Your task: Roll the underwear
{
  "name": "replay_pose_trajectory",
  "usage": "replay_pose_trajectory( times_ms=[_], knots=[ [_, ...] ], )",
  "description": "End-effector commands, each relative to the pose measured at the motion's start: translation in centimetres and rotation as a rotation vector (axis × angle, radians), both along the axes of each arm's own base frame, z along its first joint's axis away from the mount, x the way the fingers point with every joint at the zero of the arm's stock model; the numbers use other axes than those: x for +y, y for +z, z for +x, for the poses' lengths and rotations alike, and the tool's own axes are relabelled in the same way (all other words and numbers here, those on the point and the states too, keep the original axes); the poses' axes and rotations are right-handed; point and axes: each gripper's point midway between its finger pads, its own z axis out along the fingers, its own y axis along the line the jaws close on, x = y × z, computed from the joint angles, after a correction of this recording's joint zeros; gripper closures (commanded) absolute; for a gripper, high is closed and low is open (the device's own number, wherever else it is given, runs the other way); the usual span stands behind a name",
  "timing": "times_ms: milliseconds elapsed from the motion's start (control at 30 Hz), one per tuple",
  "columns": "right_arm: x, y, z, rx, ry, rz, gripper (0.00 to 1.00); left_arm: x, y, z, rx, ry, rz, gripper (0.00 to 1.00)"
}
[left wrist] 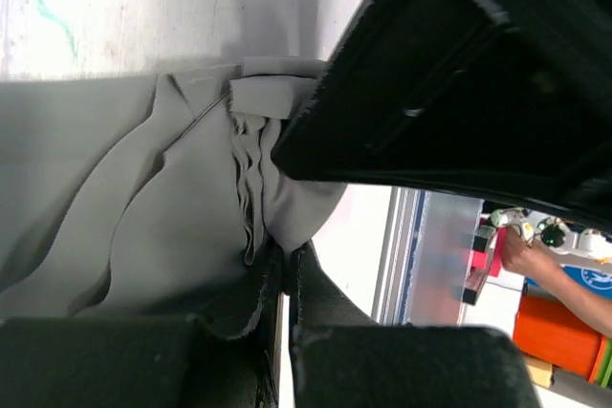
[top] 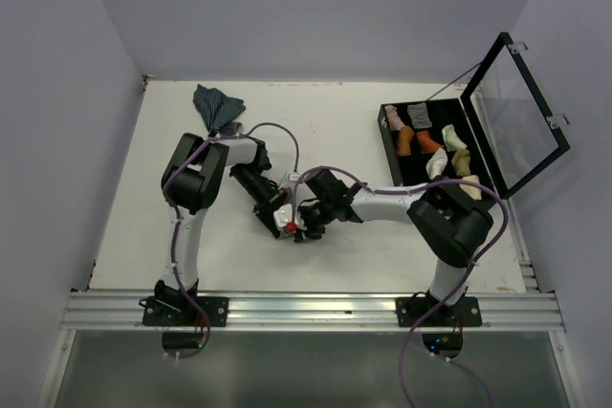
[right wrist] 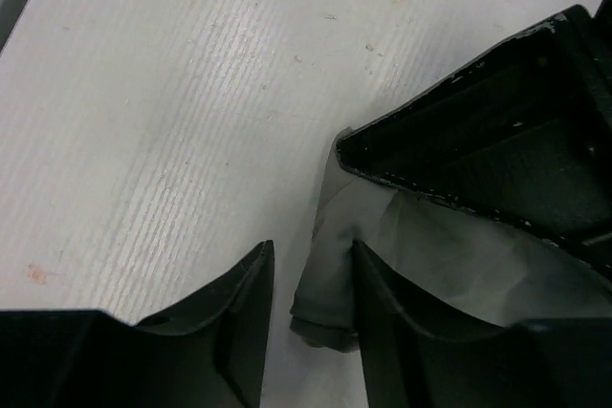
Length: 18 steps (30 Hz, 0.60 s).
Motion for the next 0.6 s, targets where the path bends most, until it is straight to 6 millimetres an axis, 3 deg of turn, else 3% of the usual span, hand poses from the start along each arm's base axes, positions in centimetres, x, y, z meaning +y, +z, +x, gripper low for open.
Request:
replay_pose_trajectory(
  times_ms=[0,33,133,233,400,567],
  knots=[
    [0.9,-0.5,0.2,0.047,-0.002,-0.018,0.62,3.0,-5.7,2.5,-0.211,-0.105,0.09,1.0],
    [0.8,-1.4,0.1,0.088,-0.028,-0.05,0.73,3.2,-5.6,2.3,-0.204,-0.095,0.091,1.0],
    [1.5,-1.2,0.1,0.161,-0.067,-0.045,0.92,3.7,-5.1,2.0,-0.202,-0.073,0.083,1.0],
    [2.4,-0.3,-0.3,0.314,-0.123,-0.024,1.0,4.0,-4.1,2.2,-0.22,-0.02,0.068,1.0],
    [2.2,-1.5,-0.3,0.634,-0.255,-0.086,1.0,3.9,-0.5,5.0,-0.333,0.114,-0.003,0.85],
    [2.0,-2.0,0.8,0.859,-0.324,-0.1,1.0,5.3,5.1,9.1,-0.498,0.305,-0.114,0.66]
  ],
)
